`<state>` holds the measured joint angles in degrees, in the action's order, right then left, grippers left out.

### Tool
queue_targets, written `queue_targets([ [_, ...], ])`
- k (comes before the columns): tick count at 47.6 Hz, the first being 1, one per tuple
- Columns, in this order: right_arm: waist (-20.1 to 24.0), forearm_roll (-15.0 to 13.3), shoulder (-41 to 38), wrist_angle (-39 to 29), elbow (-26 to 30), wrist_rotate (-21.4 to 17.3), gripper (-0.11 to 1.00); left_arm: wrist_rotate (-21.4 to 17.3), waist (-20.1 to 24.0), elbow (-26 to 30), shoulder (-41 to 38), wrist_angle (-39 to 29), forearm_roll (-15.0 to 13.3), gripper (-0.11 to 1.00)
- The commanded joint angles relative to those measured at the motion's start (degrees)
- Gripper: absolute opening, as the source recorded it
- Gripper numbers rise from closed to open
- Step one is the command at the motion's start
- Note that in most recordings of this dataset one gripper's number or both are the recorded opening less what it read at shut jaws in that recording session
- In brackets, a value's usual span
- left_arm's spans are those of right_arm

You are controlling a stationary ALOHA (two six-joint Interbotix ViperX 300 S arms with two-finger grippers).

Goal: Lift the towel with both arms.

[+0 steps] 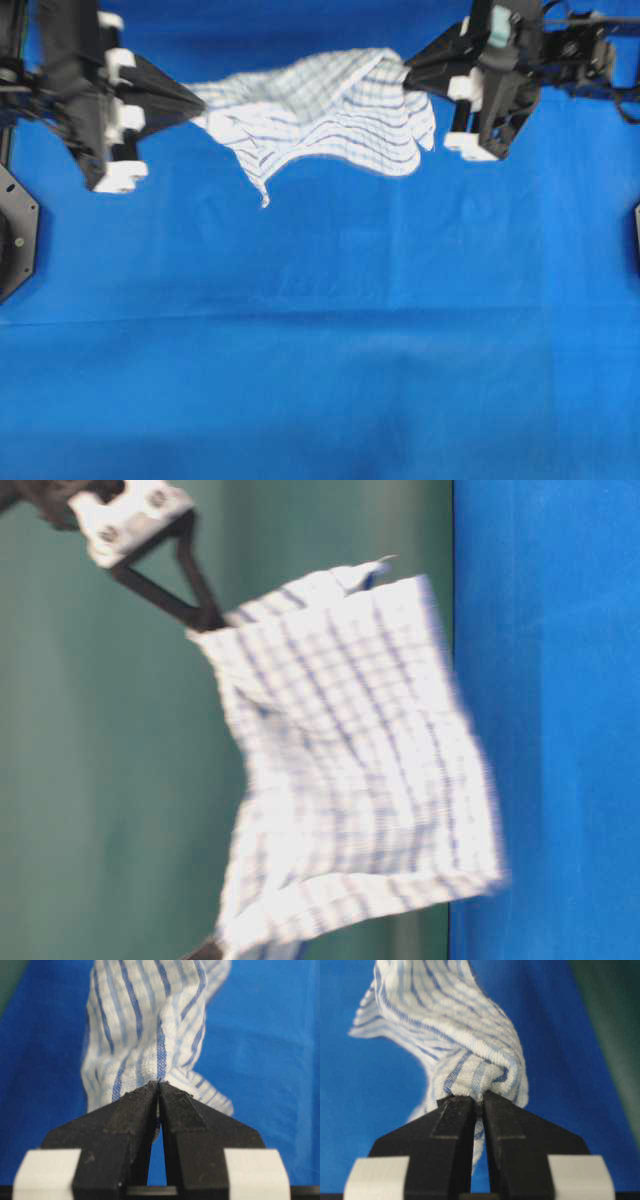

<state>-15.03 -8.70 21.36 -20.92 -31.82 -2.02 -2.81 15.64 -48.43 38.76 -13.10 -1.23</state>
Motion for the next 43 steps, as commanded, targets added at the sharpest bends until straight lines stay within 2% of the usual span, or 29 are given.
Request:
queue_targets([
  [1, 0.09, -0.88, 2.46, -1.76, 3.08, 0.35, 0.07, 0.0, 1.14, 2.11, 4.13, -2.37, 0.0, 0.01],
  [15, 0.09, -2.11, 5.71, -4.83, 8.44, 0.79, 0.07, 0.0, 1.67, 3.69, 12.22, -4.22, 0.0, 0.01],
  [29, 0.09, -3.25, 6.33, -5.19, 12.39, 1.85, 0.07, 0.0, 1.67, 6.86, 13.27, -2.55, 0.0, 0.01],
  [43, 0.09, -3.25, 6.33, -5.1, 12.83, 2.29, 0.07, 0.0, 1.67, 6.94, 13.18, -0.88, 0.0, 0.01],
])
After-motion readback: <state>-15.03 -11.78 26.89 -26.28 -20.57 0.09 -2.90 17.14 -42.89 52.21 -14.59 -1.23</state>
